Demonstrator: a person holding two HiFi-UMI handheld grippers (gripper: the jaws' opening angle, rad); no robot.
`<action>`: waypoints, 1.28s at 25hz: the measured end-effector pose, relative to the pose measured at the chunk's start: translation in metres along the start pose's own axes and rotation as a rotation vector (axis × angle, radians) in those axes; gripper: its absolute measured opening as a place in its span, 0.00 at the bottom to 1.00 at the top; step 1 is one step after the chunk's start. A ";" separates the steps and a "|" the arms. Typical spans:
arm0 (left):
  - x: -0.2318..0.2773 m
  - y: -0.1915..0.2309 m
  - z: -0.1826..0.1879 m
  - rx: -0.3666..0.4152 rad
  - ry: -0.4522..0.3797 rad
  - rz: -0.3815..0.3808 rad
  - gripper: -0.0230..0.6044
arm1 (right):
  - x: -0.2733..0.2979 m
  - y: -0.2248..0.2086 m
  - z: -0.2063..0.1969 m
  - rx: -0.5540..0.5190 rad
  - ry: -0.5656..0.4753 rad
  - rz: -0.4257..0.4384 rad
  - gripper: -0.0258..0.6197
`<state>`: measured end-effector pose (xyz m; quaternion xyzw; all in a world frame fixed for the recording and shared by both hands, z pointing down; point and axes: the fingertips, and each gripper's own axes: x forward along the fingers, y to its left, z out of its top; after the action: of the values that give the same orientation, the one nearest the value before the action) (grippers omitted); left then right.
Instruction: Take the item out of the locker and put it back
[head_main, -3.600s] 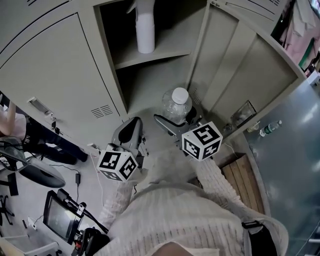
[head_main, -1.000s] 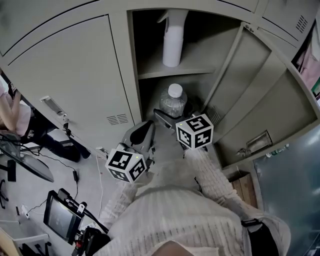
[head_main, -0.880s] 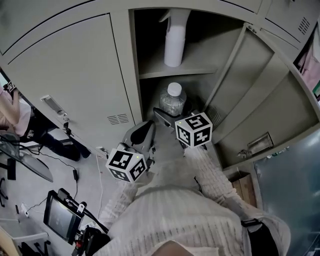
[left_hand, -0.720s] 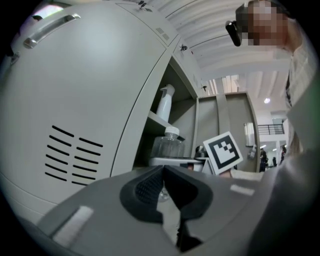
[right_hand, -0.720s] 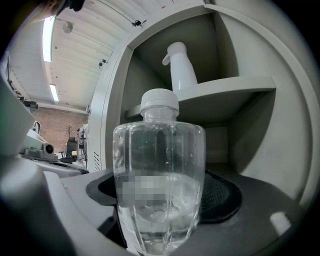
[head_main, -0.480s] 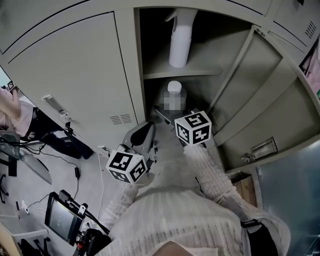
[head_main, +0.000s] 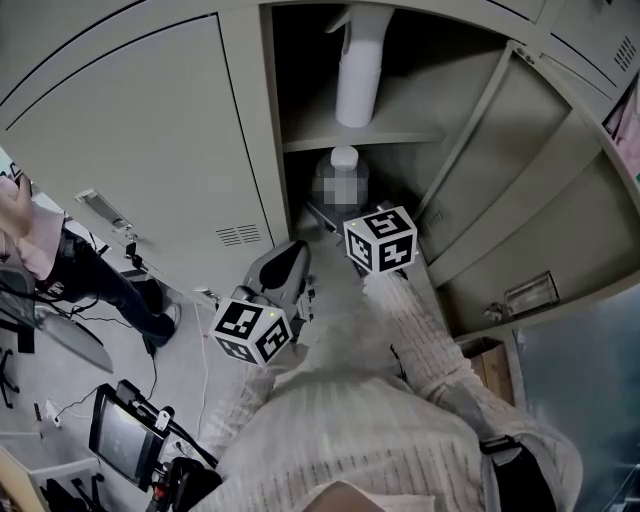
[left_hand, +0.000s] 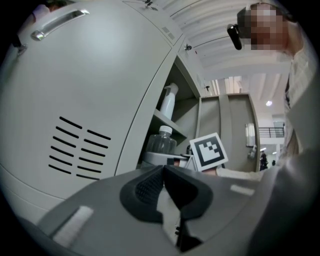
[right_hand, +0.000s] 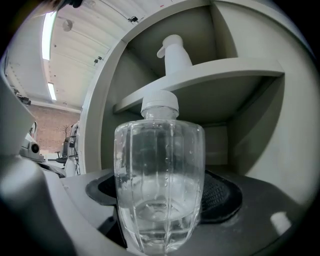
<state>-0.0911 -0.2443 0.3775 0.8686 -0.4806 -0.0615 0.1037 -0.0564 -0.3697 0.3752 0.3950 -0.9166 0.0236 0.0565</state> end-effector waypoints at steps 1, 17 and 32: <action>0.000 0.000 0.000 0.000 -0.003 -0.005 0.05 | 0.002 -0.002 0.000 -0.002 0.007 0.000 0.74; 0.008 -0.002 0.001 0.002 0.001 -0.045 0.05 | 0.048 -0.032 0.003 0.000 0.036 -0.047 0.74; 0.012 0.002 0.000 0.056 0.025 -0.028 0.05 | 0.085 -0.056 0.007 -0.002 0.041 -0.059 0.73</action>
<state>-0.0862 -0.2557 0.3780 0.8786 -0.4685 -0.0389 0.0845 -0.0740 -0.4696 0.3784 0.4210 -0.9034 0.0289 0.0762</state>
